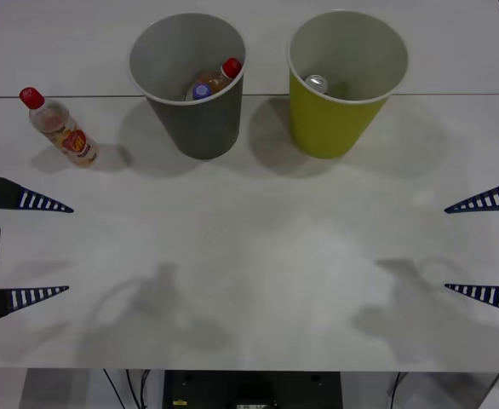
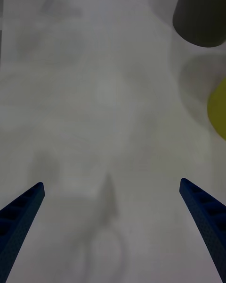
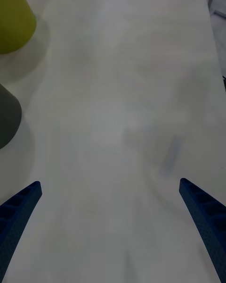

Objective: Put the can into the green bin and the plastic bottle into the gray bin

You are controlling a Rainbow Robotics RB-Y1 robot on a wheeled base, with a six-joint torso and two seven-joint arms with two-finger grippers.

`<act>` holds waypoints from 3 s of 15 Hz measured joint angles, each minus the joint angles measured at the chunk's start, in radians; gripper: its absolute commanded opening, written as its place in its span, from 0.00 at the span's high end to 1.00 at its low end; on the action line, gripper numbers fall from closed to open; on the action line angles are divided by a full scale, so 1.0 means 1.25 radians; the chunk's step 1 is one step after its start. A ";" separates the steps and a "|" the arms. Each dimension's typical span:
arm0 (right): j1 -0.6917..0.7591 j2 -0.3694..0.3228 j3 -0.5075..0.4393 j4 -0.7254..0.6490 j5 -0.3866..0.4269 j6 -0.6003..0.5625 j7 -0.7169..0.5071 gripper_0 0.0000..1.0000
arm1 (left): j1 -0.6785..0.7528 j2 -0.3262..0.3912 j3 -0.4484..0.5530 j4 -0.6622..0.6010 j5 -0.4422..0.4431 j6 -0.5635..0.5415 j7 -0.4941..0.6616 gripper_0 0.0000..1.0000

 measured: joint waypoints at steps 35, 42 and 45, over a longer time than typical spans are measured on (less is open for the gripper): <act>0.000 0.000 0.000 0.000 0.000 0.000 0.000 0.00 | 0.099 -0.136 -0.251 0.011 -0.827 0.853 1.146 0.00; 0.000 0.000 0.000 0.000 0.000 0.000 0.000 0.00 | 0.005 -0.328 -0.259 0.189 -0.870 0.959 1.146 0.00; 0.000 0.000 0.000 0.000 0.000 0.000 0.000 0.00 | -0.047 -0.373 -0.259 0.254 -0.869 0.974 1.145 0.00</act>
